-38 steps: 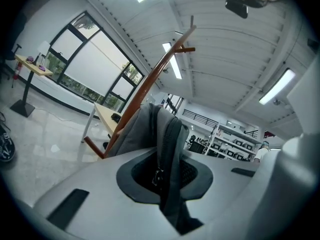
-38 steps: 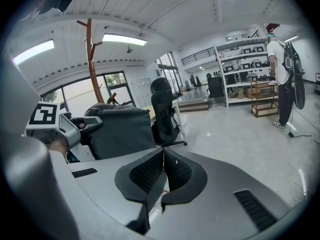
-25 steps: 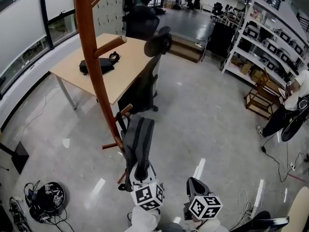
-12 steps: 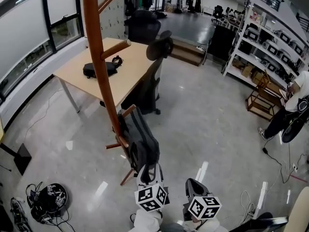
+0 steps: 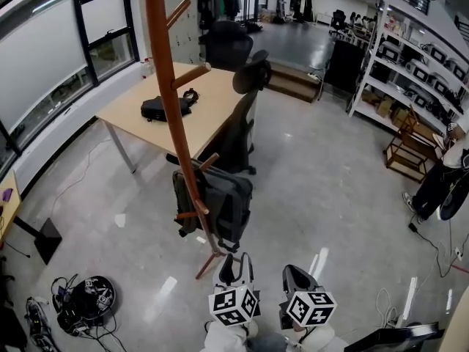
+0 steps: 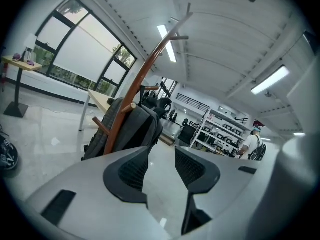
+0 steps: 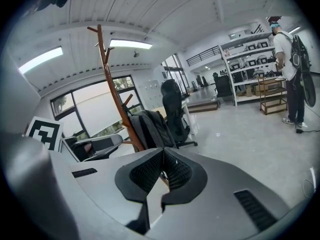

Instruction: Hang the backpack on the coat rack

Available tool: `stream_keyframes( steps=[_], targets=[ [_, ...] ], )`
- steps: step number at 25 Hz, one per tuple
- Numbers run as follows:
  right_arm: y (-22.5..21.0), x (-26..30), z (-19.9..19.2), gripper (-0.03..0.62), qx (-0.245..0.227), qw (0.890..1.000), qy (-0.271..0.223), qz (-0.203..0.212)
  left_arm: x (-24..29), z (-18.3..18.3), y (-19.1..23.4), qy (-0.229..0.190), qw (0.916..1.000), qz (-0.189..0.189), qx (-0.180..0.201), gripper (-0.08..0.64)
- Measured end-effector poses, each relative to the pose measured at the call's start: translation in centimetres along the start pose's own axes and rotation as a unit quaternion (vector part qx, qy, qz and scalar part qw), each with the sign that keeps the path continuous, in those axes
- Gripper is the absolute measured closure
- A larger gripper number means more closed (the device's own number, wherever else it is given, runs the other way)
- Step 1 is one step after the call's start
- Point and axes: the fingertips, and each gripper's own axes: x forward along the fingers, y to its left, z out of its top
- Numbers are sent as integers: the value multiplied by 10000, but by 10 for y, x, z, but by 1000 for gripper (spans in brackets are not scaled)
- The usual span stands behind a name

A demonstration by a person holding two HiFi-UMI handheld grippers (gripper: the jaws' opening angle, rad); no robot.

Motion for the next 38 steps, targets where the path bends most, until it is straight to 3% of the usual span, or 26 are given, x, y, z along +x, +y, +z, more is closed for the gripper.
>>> stream_keyframes(
  steps=[11, 20, 27, 31, 38],
  targets=[
    [58, 6, -4, 578, 150, 9978, -202, 608, -69, 20, 8, -72, 9977, -13, 672, 413],
    [98, 11, -6, 578, 91, 9946, -242, 1009, -104, 43, 22, -319, 9953, 204, 894, 413],
    [121, 21, -3, 578, -193, 9924, -275, 1182, -101, 48, 34, -366, 9949, 221, 918, 433],
    [128, 29, 2, 578, -399, 9915, -357, 1184, -90, 51, 43, -312, 9921, 355, 1160, 531],
    [140, 37, 24, 578, -668, 9893, -576, 1160, -75, 64, 43, -224, 9925, 34, 1200, 558]
  ],
)
